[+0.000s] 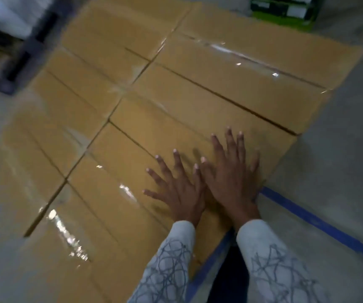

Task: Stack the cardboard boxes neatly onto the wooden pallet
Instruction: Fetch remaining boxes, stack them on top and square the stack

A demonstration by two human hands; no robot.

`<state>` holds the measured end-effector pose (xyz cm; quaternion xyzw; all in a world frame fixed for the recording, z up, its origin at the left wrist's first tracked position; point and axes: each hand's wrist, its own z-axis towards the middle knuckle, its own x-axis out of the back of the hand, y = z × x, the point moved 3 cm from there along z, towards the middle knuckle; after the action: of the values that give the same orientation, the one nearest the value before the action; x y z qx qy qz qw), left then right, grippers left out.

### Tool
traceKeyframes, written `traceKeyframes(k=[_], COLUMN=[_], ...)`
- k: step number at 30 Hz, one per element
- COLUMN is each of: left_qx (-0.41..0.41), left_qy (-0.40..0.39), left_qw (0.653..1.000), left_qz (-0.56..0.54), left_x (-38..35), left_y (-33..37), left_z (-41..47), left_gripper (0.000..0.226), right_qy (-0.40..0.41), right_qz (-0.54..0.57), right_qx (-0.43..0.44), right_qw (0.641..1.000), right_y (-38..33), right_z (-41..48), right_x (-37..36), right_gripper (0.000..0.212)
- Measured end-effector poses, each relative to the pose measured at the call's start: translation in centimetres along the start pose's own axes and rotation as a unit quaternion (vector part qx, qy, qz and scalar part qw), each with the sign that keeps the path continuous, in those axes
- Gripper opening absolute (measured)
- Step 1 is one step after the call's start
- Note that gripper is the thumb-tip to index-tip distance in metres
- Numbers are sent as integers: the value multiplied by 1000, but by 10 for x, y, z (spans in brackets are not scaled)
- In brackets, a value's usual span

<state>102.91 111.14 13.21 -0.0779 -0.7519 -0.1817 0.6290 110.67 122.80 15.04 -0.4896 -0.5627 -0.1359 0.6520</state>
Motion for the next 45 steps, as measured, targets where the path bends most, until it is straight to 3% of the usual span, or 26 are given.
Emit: traceKeyframes(k=[5, 13, 17, 22, 34, 38, 45], left_qx=[43, 8, 40, 87, -16, -18, 6], left_qy=[-79, -70, -78, -18, 43, 53, 70], left_qw=[996, 996, 996, 994, 998, 997, 997], left_qz=[8, 48, 10, -69, -38, -54, -12], left_x=[-21, -33, -27, -4, 20, 5, -3], left_y=[-53, -64, -56, -36, -29, -17, -9], left_z=[-2, -8, 8, 91, 330, 361, 357], left_gripper=[69, 75, 74, 71, 72, 71, 65], right_qy=[-95, -88, -82, -45, -112, -129, -66], right_qz=[-74, -119, -102, -31, -76, -96, -123], right_qx=[0, -22, -14, 18, 203, 227, 249], right_qw=[993, 989, 991, 998, 970, 961, 958], right_y=[-25, -18, -20, -61, -186, -182, -175], right_z=[-14, -31, -15, 70, 323, 359, 355], right_x=[-44, -76, -67, -51, -103, -124, -135], right_gripper=[67, 68, 71, 65, 66, 68, 71])
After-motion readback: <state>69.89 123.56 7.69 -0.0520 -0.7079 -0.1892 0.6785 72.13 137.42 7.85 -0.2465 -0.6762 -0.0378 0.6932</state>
